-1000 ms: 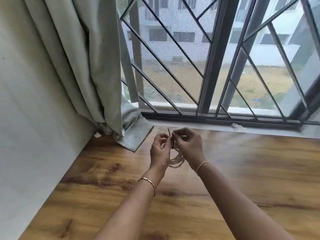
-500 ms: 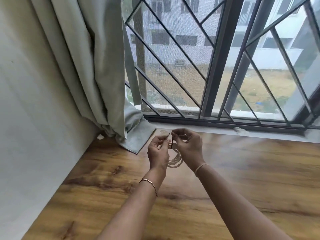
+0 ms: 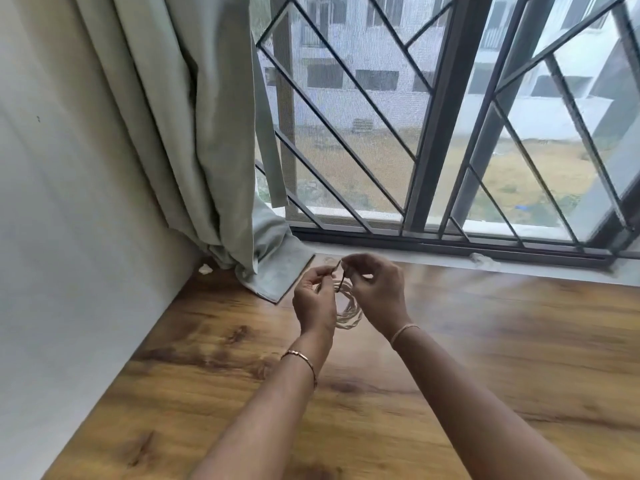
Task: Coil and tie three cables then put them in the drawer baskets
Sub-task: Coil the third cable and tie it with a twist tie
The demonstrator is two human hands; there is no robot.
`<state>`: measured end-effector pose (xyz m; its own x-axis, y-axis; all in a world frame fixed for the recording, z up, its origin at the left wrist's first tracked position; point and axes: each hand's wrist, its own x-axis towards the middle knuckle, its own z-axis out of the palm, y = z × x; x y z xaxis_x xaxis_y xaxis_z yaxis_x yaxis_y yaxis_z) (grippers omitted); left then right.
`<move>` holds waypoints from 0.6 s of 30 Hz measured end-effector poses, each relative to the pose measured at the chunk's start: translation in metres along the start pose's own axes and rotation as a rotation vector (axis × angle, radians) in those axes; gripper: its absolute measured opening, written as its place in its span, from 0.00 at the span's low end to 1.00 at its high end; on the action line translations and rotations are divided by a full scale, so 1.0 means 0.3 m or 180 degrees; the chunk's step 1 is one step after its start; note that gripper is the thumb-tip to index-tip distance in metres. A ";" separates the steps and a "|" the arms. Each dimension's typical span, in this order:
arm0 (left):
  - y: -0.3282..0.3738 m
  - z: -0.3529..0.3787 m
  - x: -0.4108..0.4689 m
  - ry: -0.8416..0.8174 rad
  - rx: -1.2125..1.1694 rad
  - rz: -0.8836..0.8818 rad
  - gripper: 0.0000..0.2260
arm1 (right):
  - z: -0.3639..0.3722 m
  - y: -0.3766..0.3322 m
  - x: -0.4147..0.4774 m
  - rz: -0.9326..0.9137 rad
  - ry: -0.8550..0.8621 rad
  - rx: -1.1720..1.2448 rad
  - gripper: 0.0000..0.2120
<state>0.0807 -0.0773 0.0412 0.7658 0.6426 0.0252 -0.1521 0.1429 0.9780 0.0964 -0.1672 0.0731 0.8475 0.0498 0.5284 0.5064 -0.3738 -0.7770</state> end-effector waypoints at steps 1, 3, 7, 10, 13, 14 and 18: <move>0.003 0.001 -0.003 -0.0005 -0.0023 0.0009 0.13 | -0.001 0.002 -0.001 -0.0012 0.0007 -0.0025 0.07; 0.008 0.002 -0.007 -0.0069 -0.0037 0.0008 0.15 | -0.002 0.003 -0.002 -0.0035 0.0032 -0.0071 0.07; -0.001 -0.001 -0.011 -0.0197 -0.0044 -0.0028 0.15 | -0.009 0.001 -0.001 -0.0068 0.0014 -0.0172 0.06; -0.004 -0.001 -0.015 -0.0270 -0.0095 -0.0058 0.15 | -0.016 0.003 -0.001 -0.0074 0.0010 -0.0267 0.06; -0.005 0.001 -0.020 -0.0317 -0.0100 -0.0100 0.15 | -0.024 0.008 -0.005 -0.0100 0.0084 -0.0329 0.07; -0.006 0.002 -0.020 -0.0324 -0.0104 -0.0108 0.15 | -0.025 0.010 -0.007 -0.0108 0.0097 -0.0329 0.07; 0.000 0.011 -0.019 -0.0321 -0.0128 -0.0140 0.15 | -0.027 0.011 -0.008 -0.0129 0.0221 -0.0312 0.07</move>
<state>0.0783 -0.0836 0.0417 0.8311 0.5562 0.0050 -0.1403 0.2008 0.9695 0.0947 -0.1760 0.0720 0.8120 0.0038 0.5837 0.5192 -0.4617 -0.7192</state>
